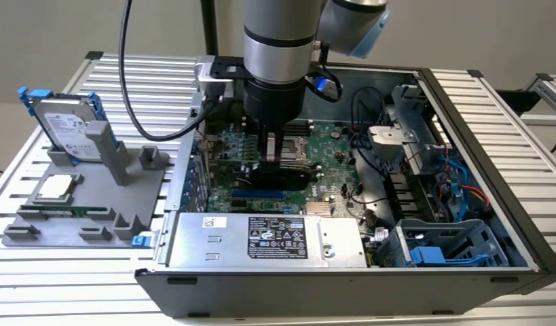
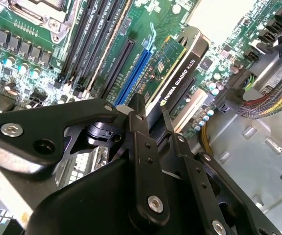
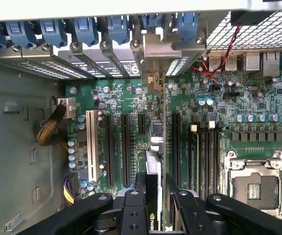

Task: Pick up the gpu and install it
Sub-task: 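Insert the gpu into the slot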

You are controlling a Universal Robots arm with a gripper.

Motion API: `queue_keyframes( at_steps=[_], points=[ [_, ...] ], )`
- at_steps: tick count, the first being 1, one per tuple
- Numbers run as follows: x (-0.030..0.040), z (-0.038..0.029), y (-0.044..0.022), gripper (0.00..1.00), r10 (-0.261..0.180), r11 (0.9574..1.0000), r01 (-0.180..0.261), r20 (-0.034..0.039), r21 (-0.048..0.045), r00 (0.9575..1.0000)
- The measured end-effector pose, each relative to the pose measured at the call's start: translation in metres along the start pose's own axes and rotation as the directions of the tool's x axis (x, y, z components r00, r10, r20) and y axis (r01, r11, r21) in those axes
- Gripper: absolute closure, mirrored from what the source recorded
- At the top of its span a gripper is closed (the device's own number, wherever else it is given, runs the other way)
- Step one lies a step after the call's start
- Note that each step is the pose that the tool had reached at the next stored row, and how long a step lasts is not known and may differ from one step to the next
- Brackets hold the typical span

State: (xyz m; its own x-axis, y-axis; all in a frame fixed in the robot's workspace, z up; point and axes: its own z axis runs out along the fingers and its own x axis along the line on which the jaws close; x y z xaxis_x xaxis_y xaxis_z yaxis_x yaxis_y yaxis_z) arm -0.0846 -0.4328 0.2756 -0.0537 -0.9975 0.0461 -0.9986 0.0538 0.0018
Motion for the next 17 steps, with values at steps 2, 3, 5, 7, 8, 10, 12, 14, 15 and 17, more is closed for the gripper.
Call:
queue_keyframes(
  at_steps=[2, 3, 5, 7, 8, 10, 12, 14, 15, 17],
  points=[
    [0.0000, 0.0002, 0.0002, 1.00, 0.000, 1.0000, 0.000, 0.0000, -0.0007, 1.0000],
    [0.0000, 0.0002, 0.0002, 1.00, 0.000, 1.0000, 0.000, 0.0000, -0.0007, 1.0000],
    [0.0000, 0.0005, 0.0006, 1.00, 0.000, 1.0000, 0.000, 0.0001, -0.0006, 1.0000],
    [-0.0001, 0.0009, 0.0011, 1.00, 0.000, 1.0000, 0.000, 0.0001, -0.0006, 1.0000],
    [-0.0001, 0.0011, 0.0015, 1.00, 0.000, 1.0000, 0.000, 0.0001, -0.0006, 1.0000],
    [-0.0003, 0.0019, 0.0023, 1.00, 0.000, 1.0000, 0.000, 0.0002, -0.0006, 1.0000],
    [-0.0004, 0.0029, 0.0030, 1.00, 0.000, 1.0000, 0.000, 0.0001, -0.0006, 1.0000],
    [-0.0008, 0.0040, 0.0036, 1.00, 0.000, 1.0000, 0.000, 0.0001, -0.0006, 1.0000],
    [-0.0011, 0.0047, 0.0038, 1.00, 0.000, 1.0000, 0.000, 0.0001, -0.0007, 1.0000],
    [-0.0015, 0.0061, 0.0042, 1.00, 0.000, 1.0000, 0.000, 0.0001, -0.0007, 1.0000]
  ],
)
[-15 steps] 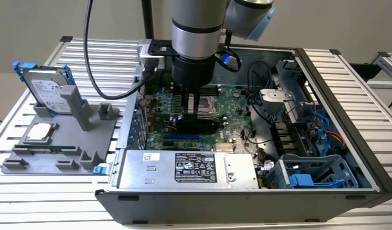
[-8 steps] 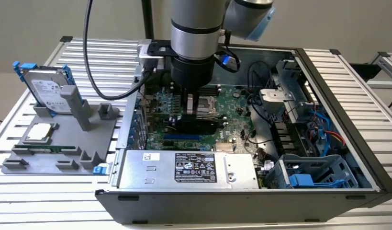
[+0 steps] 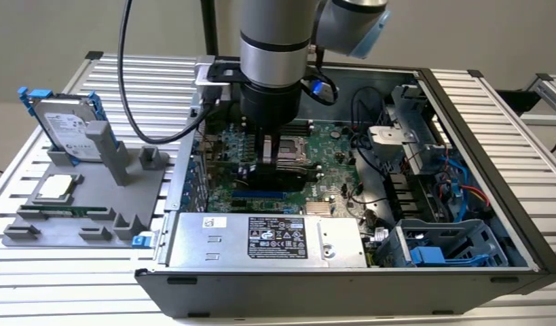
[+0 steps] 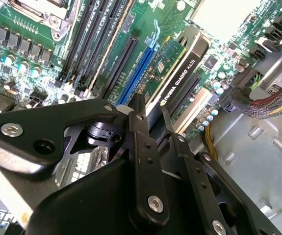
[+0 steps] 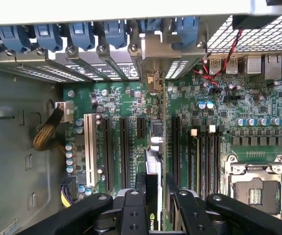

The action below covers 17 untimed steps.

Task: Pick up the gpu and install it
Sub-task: 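Insert the gpu into the slot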

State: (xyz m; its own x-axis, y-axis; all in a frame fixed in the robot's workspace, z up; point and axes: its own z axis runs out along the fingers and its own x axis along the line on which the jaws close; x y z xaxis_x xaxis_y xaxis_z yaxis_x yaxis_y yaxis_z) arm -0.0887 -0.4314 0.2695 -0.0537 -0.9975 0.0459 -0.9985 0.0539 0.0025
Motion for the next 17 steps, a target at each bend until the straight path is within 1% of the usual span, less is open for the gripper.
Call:
queue_keyframes(
  at_steps=[17],
  points=[
    [-0.0027, 0.0080, 0.0050, 1.00, 0.000, 1.0000, 0.000, -0.0003, -0.0002, 1.0000]
  ],
)
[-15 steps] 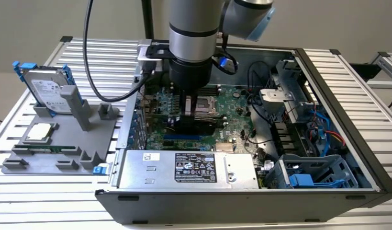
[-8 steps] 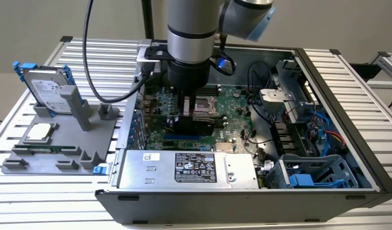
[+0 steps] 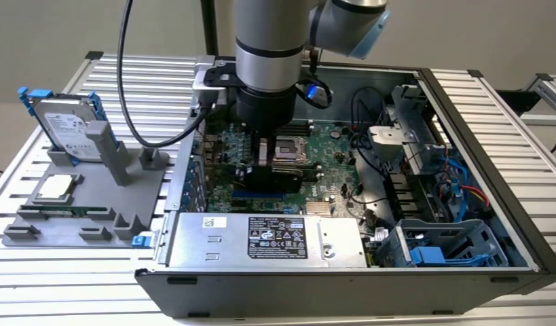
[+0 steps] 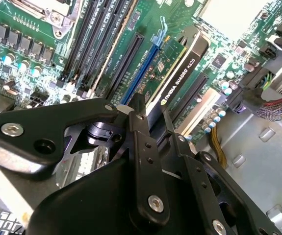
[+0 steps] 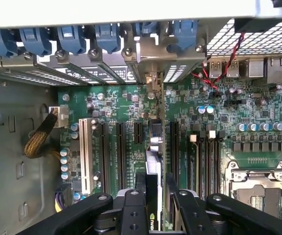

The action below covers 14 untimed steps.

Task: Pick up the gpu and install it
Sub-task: 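Insert the gpu into the slot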

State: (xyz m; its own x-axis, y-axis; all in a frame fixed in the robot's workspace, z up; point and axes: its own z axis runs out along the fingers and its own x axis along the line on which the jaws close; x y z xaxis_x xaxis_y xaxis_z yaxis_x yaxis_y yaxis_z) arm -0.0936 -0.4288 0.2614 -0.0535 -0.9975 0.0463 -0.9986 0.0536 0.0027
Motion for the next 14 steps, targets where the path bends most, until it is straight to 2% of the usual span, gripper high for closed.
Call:
queue_keyframes(
  at_steps=[14],
  points=[
    [-0.0002, 0.0006, -0.0017, 1.00, 0.000, 1.0000, 0.000, 0.0003, -0.0001, 1.0000]
  ],
)
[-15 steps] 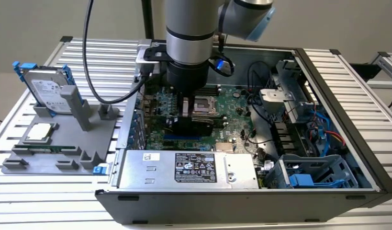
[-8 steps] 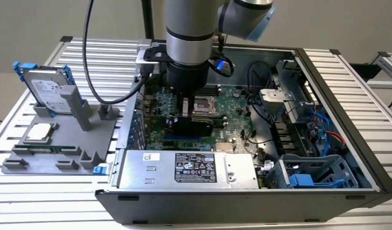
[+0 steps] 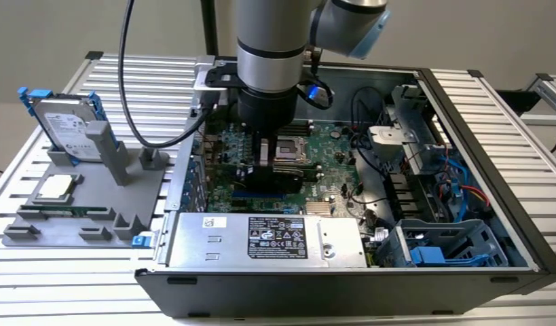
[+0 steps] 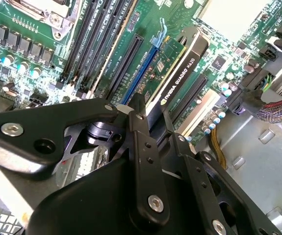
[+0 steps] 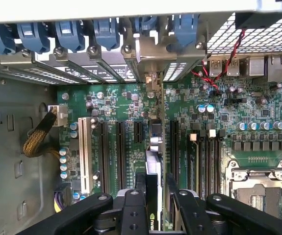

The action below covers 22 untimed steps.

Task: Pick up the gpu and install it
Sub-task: 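Insert the gpu into the slot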

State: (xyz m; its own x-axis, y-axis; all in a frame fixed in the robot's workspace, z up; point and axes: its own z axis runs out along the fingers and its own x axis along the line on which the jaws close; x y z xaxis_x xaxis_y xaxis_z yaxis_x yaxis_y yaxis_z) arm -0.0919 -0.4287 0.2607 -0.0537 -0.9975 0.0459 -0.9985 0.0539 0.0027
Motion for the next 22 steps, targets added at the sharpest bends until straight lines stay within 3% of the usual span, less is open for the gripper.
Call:
queue_keyframes(
  at_steps=[22],
  points=[
    [0.0002, 0.0031, 0.0001, 1.00, 0.000, 1.0000, 0.000, 0.0004, 0.0001, 1.0000]
  ],
)
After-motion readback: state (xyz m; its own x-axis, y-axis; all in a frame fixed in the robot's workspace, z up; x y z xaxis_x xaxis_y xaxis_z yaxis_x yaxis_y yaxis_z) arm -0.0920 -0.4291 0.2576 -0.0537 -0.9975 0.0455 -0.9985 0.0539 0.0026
